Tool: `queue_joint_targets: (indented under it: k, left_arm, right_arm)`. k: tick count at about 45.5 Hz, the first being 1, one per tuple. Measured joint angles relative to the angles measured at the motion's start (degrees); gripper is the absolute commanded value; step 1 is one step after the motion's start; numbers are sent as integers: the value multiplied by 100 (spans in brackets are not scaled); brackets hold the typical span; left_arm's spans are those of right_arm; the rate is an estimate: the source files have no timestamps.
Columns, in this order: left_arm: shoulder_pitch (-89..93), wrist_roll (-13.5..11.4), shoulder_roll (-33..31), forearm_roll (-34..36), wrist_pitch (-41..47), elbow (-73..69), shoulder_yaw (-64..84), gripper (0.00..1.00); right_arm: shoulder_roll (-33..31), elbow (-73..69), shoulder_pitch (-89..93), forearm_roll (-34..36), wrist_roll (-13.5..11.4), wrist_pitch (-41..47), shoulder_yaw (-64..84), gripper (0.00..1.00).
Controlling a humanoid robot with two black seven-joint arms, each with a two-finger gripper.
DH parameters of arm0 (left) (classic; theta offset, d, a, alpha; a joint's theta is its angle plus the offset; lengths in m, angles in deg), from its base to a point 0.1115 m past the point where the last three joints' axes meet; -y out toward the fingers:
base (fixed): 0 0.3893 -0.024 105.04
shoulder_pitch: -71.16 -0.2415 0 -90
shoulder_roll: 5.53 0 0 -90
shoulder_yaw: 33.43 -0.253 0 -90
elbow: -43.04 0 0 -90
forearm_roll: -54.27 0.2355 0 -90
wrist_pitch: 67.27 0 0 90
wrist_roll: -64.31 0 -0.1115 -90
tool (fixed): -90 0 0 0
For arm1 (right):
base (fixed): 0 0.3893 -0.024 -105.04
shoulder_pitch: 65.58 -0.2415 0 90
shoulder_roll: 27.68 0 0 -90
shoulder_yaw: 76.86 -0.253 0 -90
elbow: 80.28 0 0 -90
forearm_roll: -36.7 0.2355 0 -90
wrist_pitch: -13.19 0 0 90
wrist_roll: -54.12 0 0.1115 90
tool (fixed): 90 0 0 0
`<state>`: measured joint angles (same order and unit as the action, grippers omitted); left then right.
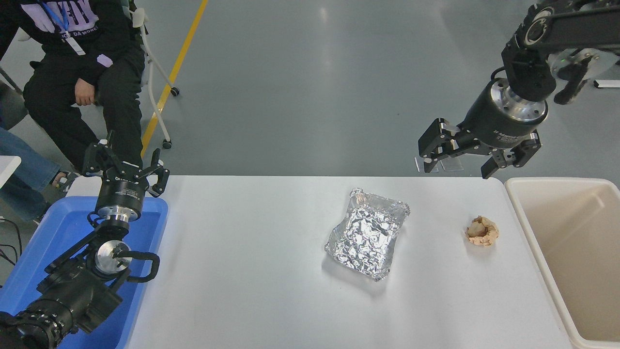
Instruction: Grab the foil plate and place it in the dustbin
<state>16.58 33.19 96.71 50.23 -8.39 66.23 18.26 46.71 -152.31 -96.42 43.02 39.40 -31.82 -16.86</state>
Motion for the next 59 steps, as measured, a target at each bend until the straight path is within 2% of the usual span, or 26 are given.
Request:
queue_joint_targets:
  k: [9, 22, 32, 42, 54, 59]
  left_arm:
    - [4, 0, -1, 4, 0, 0, 0, 99]
    - [9, 0, -3, 4, -1, 1, 0, 99]
    - [5, 0, -2, 5, -2, 0, 0, 99]
    - [5, 0, -2, 3, -1, 0, 0, 99]
    - [8, 0, -1, 0, -1, 0, 0, 99]
    - [8, 0, -1, 0, -1, 0, 0, 99]
  right_arm:
    - [132, 121, 735, -14, -1, -563, -297, 100]
    - [508, 251, 1951, 24, -5, -2469, -450, 100]
    - [1048, 730, 3025, 511, -7, -3504, -542, 100]
    - [1378, 1445, 3856, 832, -16, -3994, -619, 100]
    - [1509, 2048, 4431, 880, -13, -4189, -839, 98]
    - [1530, 2304, 4601, 845, -12, -4225, -906, 91]
